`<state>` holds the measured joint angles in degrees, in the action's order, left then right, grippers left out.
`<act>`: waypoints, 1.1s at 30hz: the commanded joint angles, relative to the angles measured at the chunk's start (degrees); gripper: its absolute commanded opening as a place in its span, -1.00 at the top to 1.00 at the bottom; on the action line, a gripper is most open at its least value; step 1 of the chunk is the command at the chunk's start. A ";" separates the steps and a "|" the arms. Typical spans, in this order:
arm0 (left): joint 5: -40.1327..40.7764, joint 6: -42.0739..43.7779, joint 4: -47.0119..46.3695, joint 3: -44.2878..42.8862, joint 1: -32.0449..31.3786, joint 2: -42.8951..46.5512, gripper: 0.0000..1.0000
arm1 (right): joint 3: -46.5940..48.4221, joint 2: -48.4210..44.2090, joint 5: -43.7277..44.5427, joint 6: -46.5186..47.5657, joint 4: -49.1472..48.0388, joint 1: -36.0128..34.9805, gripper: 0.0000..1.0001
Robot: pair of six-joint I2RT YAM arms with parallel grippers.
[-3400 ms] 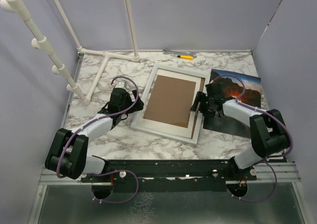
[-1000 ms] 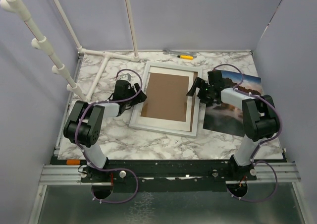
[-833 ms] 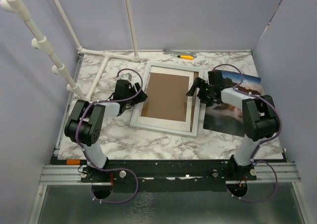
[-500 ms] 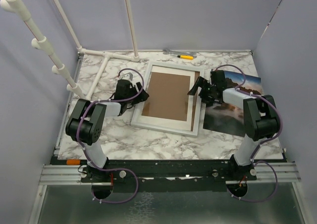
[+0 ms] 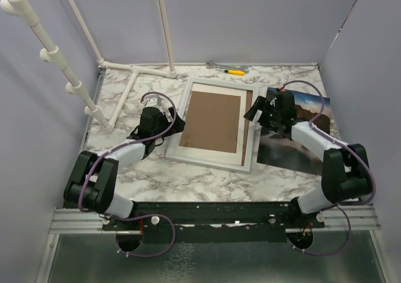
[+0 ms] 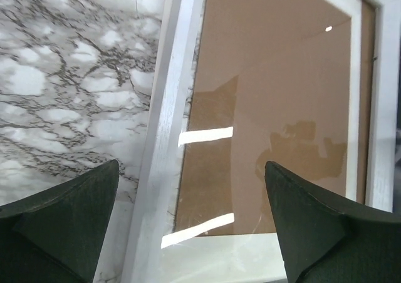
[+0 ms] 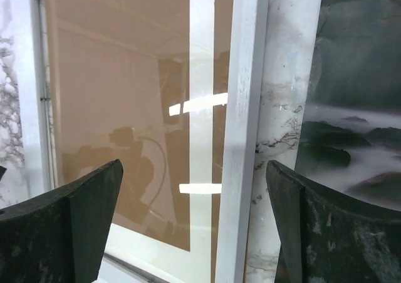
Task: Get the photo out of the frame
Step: Adjust the photo frame item on the photo frame, then reset both arms
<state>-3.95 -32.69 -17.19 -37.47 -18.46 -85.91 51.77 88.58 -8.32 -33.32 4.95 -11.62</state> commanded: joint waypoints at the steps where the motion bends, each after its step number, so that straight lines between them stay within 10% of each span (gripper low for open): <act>1: 7.04 0.93 0.40 3.41 -0.08 9.70 -0.98 | -4.99 -7.87 3.76 2.91 -5.96 -0.16 -0.99; 13: 15.80 1.05 -8.63 13.65 -1.60 29.59 -0.98 | -35.93 -38.40 13.45 11.02 -46.16 -0.16 -1.00; 22: 22.79 3.60 -20.34 21.90 -2.20 35.30 -0.98 | -34.82 -48.39 23.17 18.32 -33.88 -0.16 -1.00; 33: 32.16 11.40 -27.57 23.13 -2.20 30.00 -0.98 | -38.20 -41.97 29.07 31.84 -46.35 0.20 -1.00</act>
<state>23.20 -25.80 -38.59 -15.55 -20.38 -52.56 15.53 42.19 15.46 -7.49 -34.52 -11.62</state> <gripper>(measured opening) 0.987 0.998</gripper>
